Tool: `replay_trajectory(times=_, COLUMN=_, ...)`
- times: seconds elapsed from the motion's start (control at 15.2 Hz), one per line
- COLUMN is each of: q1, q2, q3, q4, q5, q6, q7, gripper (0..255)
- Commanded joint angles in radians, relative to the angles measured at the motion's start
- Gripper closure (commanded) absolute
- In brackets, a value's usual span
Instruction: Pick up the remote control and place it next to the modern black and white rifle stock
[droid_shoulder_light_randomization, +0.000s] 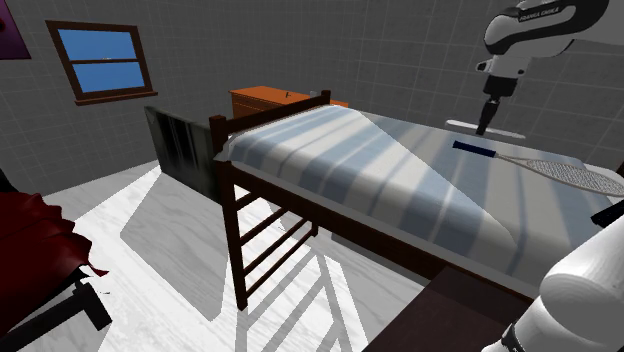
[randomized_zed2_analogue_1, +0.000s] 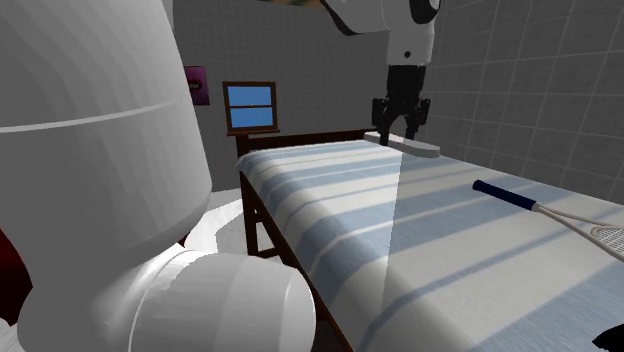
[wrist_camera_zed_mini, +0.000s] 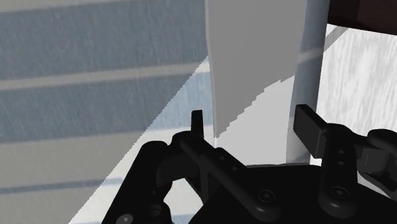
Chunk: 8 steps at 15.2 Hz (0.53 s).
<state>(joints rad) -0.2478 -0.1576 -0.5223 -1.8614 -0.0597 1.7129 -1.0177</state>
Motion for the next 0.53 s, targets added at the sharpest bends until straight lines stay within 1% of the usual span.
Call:
replay_trajectory(times=0.0, q1=-0.018, q2=-0.007, q3=-0.025, q4=-0.002, q5=-0.007, q6=-0.003, q7=-0.043, gripper=255)
replay_trajectory(times=0.46, q1=-0.086, q2=-0.007, q3=-0.127, q4=0.011, q5=-0.024, q6=-0.009, q7=-0.21, gripper=255)
